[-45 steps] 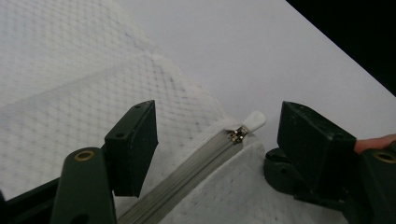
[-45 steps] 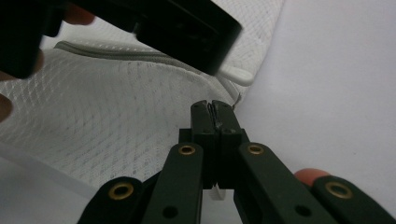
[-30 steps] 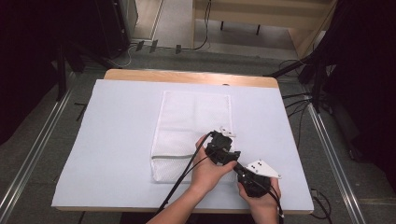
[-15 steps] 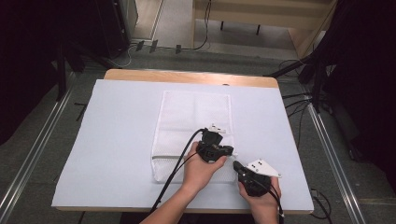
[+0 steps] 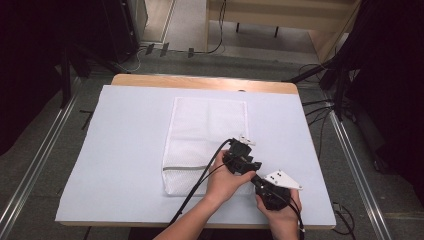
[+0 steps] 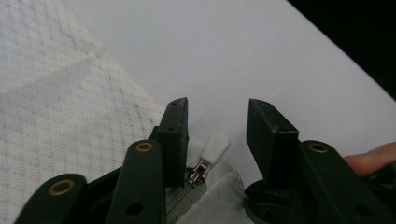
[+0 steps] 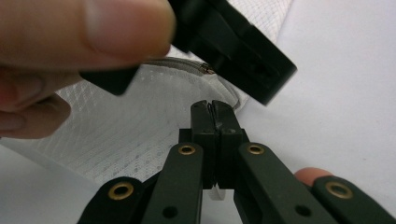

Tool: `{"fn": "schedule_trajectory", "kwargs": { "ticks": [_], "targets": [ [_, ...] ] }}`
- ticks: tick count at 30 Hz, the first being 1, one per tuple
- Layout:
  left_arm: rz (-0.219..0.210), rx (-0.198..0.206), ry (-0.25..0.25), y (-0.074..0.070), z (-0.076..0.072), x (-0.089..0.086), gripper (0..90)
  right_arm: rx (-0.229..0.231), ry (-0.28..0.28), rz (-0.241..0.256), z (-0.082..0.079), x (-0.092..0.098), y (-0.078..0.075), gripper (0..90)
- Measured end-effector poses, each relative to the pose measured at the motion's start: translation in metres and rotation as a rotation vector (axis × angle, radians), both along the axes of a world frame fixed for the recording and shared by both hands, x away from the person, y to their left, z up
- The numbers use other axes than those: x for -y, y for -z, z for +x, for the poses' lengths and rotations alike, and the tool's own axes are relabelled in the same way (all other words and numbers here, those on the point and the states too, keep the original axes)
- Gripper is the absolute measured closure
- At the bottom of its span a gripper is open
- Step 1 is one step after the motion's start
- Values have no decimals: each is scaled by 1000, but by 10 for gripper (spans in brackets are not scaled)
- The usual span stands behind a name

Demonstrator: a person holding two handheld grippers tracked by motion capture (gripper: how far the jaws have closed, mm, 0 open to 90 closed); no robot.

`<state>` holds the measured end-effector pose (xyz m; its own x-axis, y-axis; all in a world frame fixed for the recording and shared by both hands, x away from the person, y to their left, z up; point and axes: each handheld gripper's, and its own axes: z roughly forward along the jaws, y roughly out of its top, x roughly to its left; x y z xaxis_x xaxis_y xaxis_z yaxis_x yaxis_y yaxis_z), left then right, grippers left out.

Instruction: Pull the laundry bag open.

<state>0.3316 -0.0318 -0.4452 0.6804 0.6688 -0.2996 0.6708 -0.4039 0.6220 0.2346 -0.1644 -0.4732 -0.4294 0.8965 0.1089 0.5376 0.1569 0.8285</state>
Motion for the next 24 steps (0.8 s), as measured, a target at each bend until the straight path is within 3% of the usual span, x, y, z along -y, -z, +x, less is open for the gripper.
{"fn": "schedule_trajectory", "kwargs": {
  "ticks": [2,6,12,17,24],
  "targets": [
    [19,4,9,2,1,1,598,-2,-2,-2,0,0,0,900],
    [7,7,19,2,2,-2,773,-5,-3,-3,1,0,0,900],
    [-60,17,32,-8,-1,-16,797,0,-1,1,1,0,0,900],
    [-125,2,-2,-10,-4,-34,804,-7,4,-10,2,-1,1,900],
    [-149,-38,-16,-5,-5,-49,818,-4,14,-11,2,0,1,900]
  ]
}}
